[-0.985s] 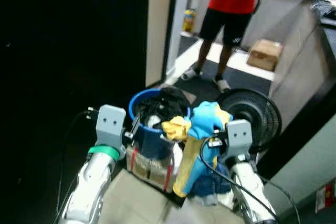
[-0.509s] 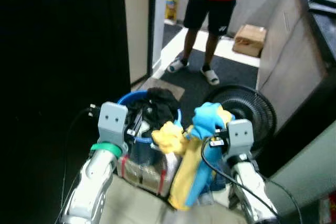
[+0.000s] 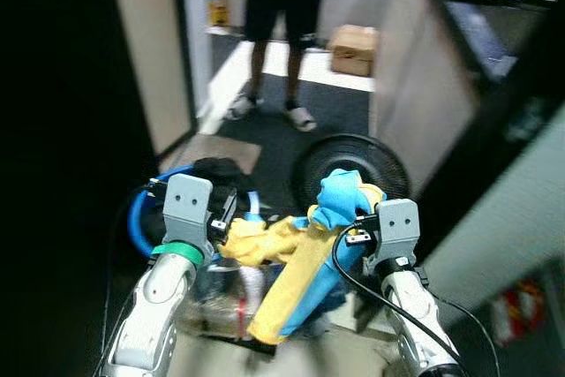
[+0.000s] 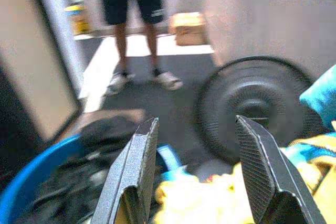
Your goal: Clothes washing
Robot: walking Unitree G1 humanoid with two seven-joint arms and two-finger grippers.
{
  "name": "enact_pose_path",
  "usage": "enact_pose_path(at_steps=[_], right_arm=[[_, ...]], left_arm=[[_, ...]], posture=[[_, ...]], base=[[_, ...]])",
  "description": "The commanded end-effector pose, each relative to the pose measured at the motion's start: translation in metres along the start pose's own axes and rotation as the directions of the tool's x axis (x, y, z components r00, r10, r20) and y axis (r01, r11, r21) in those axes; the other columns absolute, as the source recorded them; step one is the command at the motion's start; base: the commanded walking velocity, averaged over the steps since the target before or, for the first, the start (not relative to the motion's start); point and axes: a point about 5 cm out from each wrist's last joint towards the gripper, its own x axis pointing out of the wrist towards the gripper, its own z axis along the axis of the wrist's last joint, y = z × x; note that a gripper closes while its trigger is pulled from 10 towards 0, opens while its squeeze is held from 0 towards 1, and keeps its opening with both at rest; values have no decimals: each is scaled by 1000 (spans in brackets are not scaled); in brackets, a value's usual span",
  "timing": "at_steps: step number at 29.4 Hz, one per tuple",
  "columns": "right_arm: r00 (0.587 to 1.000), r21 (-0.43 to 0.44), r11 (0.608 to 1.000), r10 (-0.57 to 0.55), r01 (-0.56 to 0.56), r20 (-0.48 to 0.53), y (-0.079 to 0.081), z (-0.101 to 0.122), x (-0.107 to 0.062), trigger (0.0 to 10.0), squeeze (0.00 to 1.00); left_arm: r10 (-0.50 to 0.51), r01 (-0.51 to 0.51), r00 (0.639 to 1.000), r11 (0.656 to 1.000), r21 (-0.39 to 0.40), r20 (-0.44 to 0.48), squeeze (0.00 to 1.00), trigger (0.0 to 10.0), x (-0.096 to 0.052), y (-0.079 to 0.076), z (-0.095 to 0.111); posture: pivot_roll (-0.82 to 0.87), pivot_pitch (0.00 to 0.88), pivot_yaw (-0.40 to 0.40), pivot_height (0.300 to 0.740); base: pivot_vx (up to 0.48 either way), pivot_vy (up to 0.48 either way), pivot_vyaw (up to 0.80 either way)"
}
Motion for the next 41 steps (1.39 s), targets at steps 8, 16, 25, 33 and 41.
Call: enact_pose_path(at_steps=[8,16,25,33,41], right_arm=[[996,106,993,-66,60,58,-9,20,10,10000,0],[957,409,911,-84,-39,279,-19,88,31,10000,0],[873,449,859,-5,-245,487,-20,147,38,10000,0],[796,339,929,-90,-150,599,-28,192,38,10000,0],[820,385,906,-82,-176,567,-30,189,39,10000,0]], left_arm=[[-24,24,1000,1000,4,16,0,10000,1,0,8],[-83,68,969,995,68,235,0,10000,17,10,78],[-226,126,774,970,206,592,0,10000,12,22,218],[-92,65,811,996,68,577,0,10000,19,35,217],[-63,57,825,998,28,562,0,10000,22,31,215]], posture=[[94,0,-10,740],[94,0,1,740],[121,0,27,740],[108,0,24,740],[109,0,17,740]], base=[[0,0,-800],[0,0,-800],[0,0,-800],[0,0,-800],[0,0,-800]])
